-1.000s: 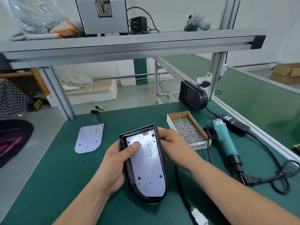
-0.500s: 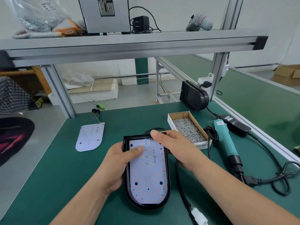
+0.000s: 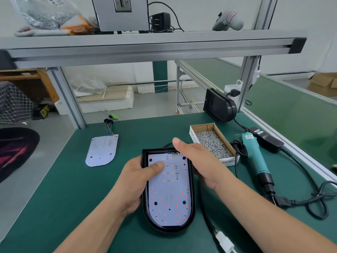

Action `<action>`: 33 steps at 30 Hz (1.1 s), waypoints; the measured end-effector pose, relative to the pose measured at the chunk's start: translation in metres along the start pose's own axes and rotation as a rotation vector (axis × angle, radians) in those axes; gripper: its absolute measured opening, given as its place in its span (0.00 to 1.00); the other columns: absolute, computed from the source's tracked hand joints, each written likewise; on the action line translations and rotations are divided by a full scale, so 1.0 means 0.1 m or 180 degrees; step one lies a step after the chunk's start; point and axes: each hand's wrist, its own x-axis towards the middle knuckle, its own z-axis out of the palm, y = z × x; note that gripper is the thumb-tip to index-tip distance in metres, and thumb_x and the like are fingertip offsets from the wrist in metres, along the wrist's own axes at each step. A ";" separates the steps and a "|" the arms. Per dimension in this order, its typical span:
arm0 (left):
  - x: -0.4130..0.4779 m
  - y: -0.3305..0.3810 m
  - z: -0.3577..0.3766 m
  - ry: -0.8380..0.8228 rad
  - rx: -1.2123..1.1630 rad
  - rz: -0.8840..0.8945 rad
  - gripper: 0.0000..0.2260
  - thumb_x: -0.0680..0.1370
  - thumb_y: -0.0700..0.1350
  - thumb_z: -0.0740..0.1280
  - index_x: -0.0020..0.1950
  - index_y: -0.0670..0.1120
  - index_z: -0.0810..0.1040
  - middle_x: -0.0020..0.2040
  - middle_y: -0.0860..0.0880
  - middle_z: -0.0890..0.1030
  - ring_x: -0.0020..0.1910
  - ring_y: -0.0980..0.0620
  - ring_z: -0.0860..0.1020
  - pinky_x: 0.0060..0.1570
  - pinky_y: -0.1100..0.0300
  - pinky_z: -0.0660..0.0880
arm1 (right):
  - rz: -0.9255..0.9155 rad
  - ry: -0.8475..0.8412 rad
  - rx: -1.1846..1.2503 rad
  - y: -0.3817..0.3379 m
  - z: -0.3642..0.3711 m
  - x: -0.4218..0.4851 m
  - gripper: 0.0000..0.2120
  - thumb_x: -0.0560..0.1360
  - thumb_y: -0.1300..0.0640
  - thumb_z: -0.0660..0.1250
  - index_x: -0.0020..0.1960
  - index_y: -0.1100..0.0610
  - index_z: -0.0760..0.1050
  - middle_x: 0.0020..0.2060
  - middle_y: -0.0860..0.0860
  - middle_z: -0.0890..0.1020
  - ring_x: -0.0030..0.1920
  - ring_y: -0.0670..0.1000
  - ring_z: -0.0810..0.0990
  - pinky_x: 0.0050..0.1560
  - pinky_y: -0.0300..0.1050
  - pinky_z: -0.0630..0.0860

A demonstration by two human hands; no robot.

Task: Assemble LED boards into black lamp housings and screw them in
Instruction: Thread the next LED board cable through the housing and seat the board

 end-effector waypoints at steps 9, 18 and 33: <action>0.02 0.00 0.01 0.0041 0.0011 -0.0118 0.09 0.82 0.39 0.71 0.61 0.42 0.84 0.57 0.39 0.87 0.54 0.36 0.87 0.48 0.46 0.86 | -0.0209 0.0014 0.0068 0.06 0.03 0.04 0.39 0.71 0.34 0.73 0.42 0.72 0.66 0.45 0.54 0.72 0.45 0.55 0.70 0.52 0.53 0.67; 0.03 -0.01 -0.03 0.0112 -0.0026 -0.0102 0.07 0.82 0.39 0.71 0.57 0.43 0.87 0.56 0.38 0.87 0.53 0.36 0.87 0.46 0.47 0.85 | -0.0273 0.0009 -0.0191 0.04 0.02 0.10 0.39 0.72 0.33 0.72 0.42 0.71 0.67 0.40 0.56 0.71 0.42 0.54 0.70 0.51 0.53 0.67; 0.07 -0.07 -0.08 0.0376 -0.0430 -0.0267 0.10 0.81 0.38 0.70 0.61 0.36 0.84 0.57 0.36 0.87 0.54 0.34 0.87 0.46 0.44 0.85 | -0.0066 -0.0613 -0.2356 -0.06 -0.58 -0.09 0.11 0.84 0.55 0.62 0.55 0.54 0.83 0.46 0.55 0.86 0.40 0.55 0.86 0.43 0.53 0.84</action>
